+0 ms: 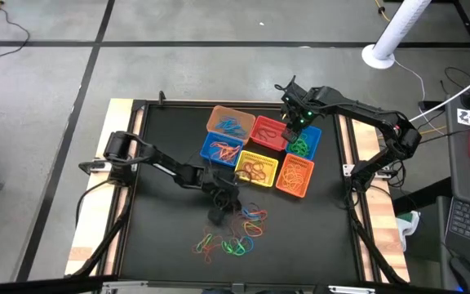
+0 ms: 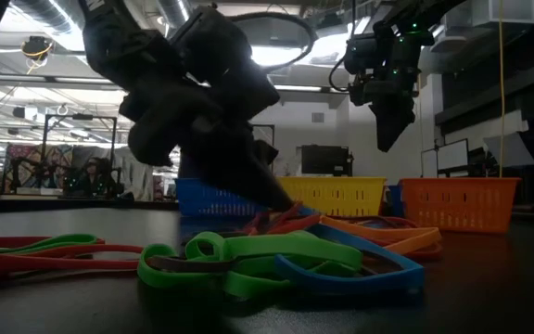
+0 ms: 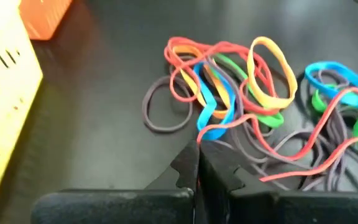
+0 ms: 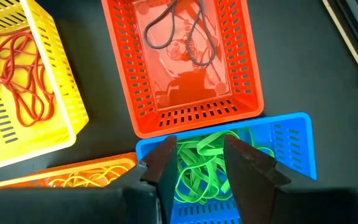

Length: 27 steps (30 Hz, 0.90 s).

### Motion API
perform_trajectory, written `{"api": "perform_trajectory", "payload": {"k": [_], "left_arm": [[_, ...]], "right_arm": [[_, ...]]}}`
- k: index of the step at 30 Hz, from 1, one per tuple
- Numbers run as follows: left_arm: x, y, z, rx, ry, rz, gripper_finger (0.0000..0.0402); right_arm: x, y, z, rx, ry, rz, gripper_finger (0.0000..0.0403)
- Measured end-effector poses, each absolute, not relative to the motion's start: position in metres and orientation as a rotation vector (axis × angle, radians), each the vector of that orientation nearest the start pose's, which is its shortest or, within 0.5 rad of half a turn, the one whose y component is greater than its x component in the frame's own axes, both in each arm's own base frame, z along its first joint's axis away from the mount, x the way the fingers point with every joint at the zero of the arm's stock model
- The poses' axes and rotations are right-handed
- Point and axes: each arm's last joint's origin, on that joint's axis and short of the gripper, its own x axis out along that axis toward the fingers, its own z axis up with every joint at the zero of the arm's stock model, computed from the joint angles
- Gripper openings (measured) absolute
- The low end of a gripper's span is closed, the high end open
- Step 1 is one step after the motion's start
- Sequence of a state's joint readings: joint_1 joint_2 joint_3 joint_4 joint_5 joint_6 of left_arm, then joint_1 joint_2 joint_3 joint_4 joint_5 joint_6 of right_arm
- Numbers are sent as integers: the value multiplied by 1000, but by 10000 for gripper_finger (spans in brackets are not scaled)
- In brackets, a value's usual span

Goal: Sort rubber bands into baskets
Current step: Put the red rubber band into the yellow basket

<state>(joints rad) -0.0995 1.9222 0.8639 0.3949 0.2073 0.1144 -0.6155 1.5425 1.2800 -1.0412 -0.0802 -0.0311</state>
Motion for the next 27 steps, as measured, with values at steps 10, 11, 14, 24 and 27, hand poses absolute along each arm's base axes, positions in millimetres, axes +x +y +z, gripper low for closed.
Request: {"api": "perform_trajectory", "payload": {"k": [10, 11, 14, 24, 27], "left_arm": [[358, -33, 111, 69, 635, -315, 4], [358, -32, 111, 68, 632, -312, 5], [358, -27, 114, 76, 624, -301, 5], [355, -11, 109, 62, 698, -226, 1], [359, -11, 117, 68, 619, -223, 1]], "right_arm": [[238, -166, 269, 423, 1244, -437, 131], [238, -166, 269, 423, 1244, -437, 131], [238, -166, 269, 423, 1244, -437, 131], [238, -166, 269, 423, 1244, -437, 131], [239, -165, 269, 438, 1237, -416, 131]]}}
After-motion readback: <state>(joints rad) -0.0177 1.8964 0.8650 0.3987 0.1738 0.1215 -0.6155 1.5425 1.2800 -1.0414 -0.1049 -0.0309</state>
